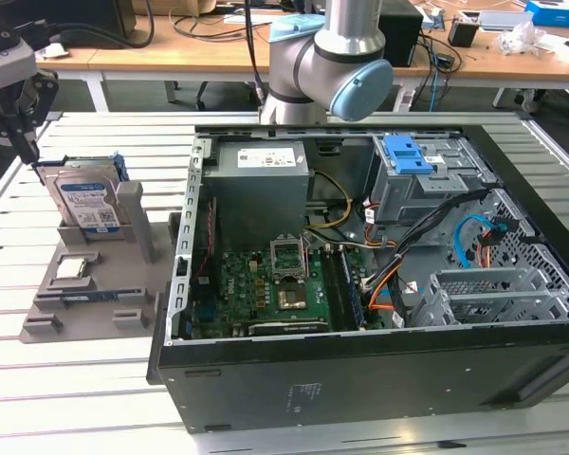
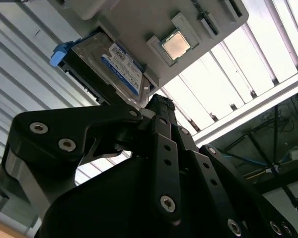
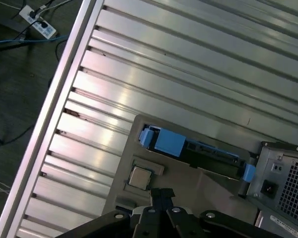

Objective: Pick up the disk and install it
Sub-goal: 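Pick up the disk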

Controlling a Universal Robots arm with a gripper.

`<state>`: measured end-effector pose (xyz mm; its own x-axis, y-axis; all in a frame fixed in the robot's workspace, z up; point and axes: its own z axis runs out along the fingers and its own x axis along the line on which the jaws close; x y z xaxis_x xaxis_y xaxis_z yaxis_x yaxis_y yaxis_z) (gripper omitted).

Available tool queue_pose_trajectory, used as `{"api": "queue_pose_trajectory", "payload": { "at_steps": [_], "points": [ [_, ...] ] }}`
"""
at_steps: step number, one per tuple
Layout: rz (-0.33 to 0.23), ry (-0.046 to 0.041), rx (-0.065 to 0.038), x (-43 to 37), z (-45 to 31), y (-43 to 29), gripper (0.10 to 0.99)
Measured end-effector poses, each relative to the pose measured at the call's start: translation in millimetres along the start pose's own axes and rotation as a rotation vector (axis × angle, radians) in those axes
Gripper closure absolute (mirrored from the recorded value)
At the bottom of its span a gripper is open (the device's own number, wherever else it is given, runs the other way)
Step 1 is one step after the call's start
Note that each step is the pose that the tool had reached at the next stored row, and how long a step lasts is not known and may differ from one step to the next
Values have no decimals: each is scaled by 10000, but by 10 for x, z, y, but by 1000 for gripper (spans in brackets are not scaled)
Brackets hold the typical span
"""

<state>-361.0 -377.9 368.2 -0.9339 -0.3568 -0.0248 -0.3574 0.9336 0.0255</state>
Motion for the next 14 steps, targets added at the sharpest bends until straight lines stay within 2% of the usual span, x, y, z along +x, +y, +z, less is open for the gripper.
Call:
{"api": "queue_pose_trajectory", "payload": {
  "at_steps": [14],
  "points": [
    [-2318, 59, -57, 0, 0, 0, 980]
  ]
}}
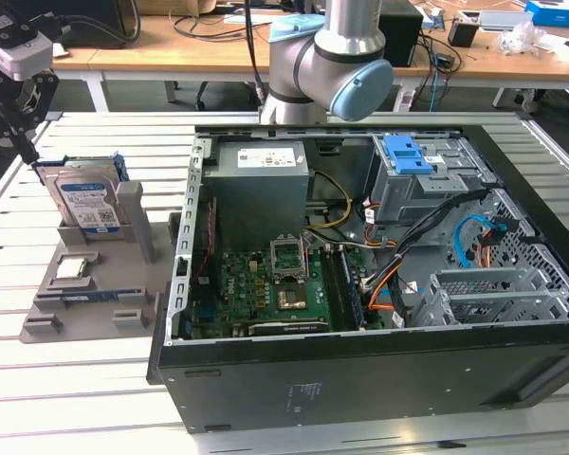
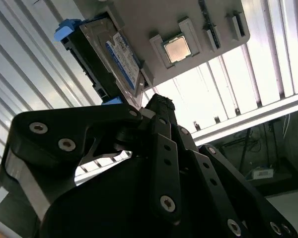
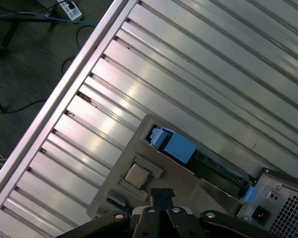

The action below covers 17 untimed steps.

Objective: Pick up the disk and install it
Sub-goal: 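Pick up the disk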

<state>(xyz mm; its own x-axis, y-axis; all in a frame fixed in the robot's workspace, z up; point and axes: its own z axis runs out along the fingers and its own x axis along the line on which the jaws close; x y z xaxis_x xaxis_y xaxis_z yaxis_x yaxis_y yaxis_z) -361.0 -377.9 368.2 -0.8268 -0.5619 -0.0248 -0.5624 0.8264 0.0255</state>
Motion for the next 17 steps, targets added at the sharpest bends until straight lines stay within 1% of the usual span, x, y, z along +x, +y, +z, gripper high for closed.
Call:
{"api": "queue_pose_trajectory", "payload": {
  "at_steps": [5, 6, 10, 12, 14, 17],
  "points": [
    [-650, 17, -17, 0, 0, 0, 980],
    [-854, 22, -21, 0, 0, 0, 980],
    [-1314, 34, -33, 0, 0, 0, 980],
    [-1694, 44, -43, 0, 0, 0, 980],
    [-1909, 49, -47, 0, 0, 0, 980],
    [-2422, 61, -60, 0, 0, 0, 980]
  ]
}}
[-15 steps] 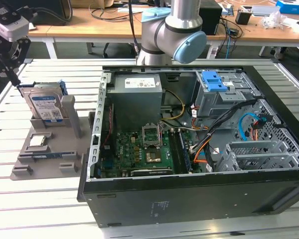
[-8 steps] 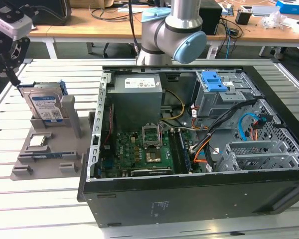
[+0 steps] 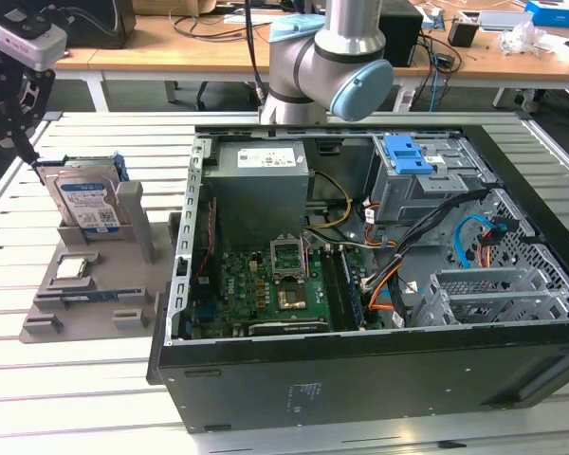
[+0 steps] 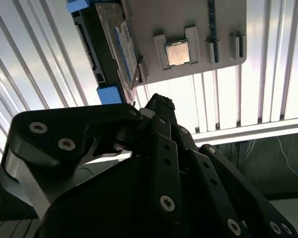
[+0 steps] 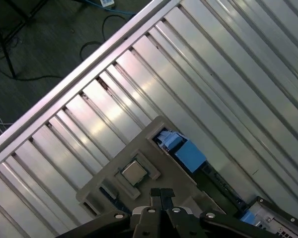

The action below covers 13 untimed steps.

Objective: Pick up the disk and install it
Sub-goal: 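Pick up the disk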

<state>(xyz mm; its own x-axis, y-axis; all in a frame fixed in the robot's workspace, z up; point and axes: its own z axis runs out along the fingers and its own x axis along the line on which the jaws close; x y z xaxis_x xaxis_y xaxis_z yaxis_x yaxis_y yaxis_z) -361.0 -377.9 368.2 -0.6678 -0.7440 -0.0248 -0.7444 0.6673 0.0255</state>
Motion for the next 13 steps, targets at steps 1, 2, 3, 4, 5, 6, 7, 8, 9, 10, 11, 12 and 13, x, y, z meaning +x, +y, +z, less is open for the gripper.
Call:
{"api": "queue_pose_trajectory", "payload": {
  "at_steps": [1, 2, 3, 4, 5, 6, 7, 8, 9, 10, 11, 12, 13],
  "points": [
    [-87, 2, -3, 0, 0, 0, 980],
    [-242, 6, -6, 0, 0, 0, 980],
    [-392, 11, -10, 0, 0, 0, 980],
    [-560, 15, -14, 0, 0, 0, 980],
    [-644, 17, -16, 0, 0, 0, 980],
    [-754, 20, -19, 0, 0, 0, 980],
    [-935, 25, -24, 0, 0, 0, 980],
    [-1067, 28, -27, 0, 0, 0, 980],
    [-1164, 30, -29, 0, 0, 0, 980],
    [-1312, 34, -33, 0, 0, 0, 980],
    [-1455, 38, -36, 0, 0, 0, 980],
    [-1558, 41, -39, 0, 0, 0, 980],
    [-1660, 47, -38, 0, 0, -1, 980]
  ]
}}
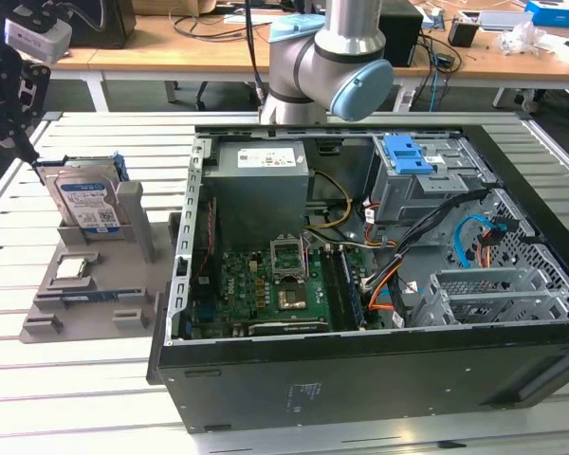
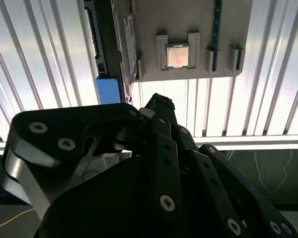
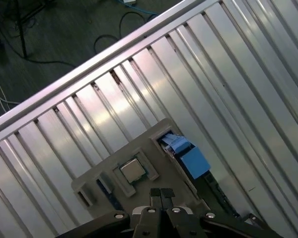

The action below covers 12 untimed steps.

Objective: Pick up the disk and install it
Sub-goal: 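Pick up the disk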

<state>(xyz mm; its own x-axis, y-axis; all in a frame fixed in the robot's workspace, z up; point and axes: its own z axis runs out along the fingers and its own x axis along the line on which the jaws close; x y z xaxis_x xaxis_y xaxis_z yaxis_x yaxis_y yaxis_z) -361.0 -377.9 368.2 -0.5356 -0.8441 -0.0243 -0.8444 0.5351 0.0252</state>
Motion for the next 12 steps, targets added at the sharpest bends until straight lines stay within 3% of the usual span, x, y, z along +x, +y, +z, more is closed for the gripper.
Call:
{"api": "queue_pose_trajectory", "payload": {
  "at_steps": [5, 12],
  "points": [
    [-544, 33, -2, 0, 0, 0, 980],
    [-1881, 129, 3, 0, 0, 0, 980]
  ]
}}
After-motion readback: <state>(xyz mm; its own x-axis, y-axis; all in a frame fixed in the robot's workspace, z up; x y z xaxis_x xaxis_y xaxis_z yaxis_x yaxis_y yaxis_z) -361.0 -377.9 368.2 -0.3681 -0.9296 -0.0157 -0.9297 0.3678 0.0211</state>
